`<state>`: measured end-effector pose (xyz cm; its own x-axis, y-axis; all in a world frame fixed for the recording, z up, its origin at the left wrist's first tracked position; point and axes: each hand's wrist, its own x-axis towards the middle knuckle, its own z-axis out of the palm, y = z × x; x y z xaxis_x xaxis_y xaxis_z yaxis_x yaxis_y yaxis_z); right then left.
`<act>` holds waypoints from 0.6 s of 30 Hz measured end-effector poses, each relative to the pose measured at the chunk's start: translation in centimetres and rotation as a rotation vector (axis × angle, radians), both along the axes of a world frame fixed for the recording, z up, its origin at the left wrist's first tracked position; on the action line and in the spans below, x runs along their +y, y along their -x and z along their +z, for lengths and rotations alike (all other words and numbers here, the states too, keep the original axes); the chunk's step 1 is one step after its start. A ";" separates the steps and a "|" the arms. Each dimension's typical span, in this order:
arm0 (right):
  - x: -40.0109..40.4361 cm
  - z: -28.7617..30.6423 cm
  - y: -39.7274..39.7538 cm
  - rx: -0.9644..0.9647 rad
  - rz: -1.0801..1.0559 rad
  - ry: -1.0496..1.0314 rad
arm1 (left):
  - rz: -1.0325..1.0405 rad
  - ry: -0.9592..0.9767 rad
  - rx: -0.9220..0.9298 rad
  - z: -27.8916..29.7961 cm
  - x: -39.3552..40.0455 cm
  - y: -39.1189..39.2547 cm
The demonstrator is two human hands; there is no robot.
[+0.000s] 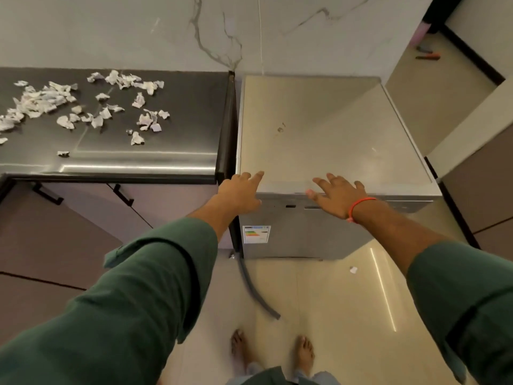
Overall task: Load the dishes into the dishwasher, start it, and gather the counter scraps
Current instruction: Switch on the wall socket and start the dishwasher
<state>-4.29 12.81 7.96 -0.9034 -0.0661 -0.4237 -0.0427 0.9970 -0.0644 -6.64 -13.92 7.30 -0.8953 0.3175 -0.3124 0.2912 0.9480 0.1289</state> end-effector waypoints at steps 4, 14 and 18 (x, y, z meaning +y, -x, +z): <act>0.1 -1.4 -2.2 -0.011 0.062 -0.009 | 0.081 -0.078 0.016 -1.8 0.0 -3.6; -1.4 -7.6 -6.3 -0.041 0.029 0.312 | 0.649 -0.502 -0.252 -6.1 3.3 -9.7; -2.0 -9.3 -7.2 -0.098 -0.147 0.609 | 0.923 -0.857 -0.384 -7.6 4.6 -9.9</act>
